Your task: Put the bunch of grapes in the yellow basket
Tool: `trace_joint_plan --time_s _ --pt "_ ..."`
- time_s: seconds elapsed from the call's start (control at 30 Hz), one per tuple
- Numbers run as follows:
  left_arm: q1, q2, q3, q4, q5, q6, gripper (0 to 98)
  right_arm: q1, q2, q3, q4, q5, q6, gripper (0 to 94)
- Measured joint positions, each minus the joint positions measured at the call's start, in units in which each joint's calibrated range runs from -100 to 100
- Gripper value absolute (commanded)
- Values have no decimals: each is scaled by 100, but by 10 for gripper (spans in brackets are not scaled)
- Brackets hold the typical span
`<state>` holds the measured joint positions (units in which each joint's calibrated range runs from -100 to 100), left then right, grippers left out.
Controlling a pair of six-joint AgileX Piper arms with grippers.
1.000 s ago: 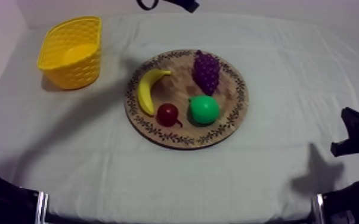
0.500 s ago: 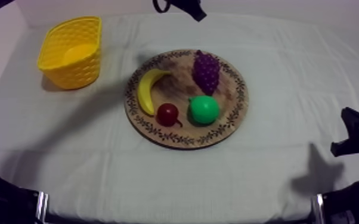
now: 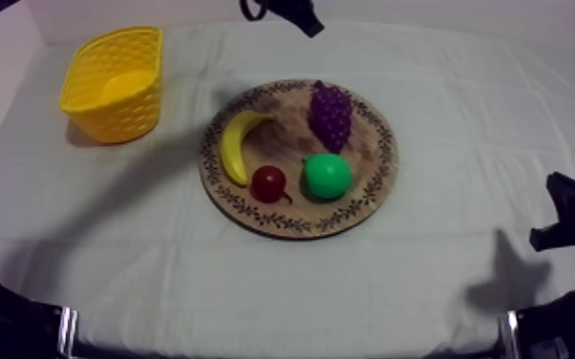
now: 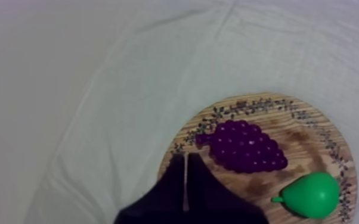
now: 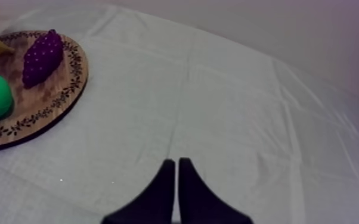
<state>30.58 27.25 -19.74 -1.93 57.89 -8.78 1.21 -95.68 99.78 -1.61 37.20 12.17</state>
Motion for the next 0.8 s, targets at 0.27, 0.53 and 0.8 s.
trace_joint_plan --time_s 0.27,0.53,0.8 --pt "41 -252 764 -186 -689 878 0 0 0 0 0 0 0 5" --pt "59 -265 502 -137 -100 1937 0 0 0 0 0 2 0 5" --pt "70 -246 483 -104 642 2828 0 0 0 0 0 2 0 5"
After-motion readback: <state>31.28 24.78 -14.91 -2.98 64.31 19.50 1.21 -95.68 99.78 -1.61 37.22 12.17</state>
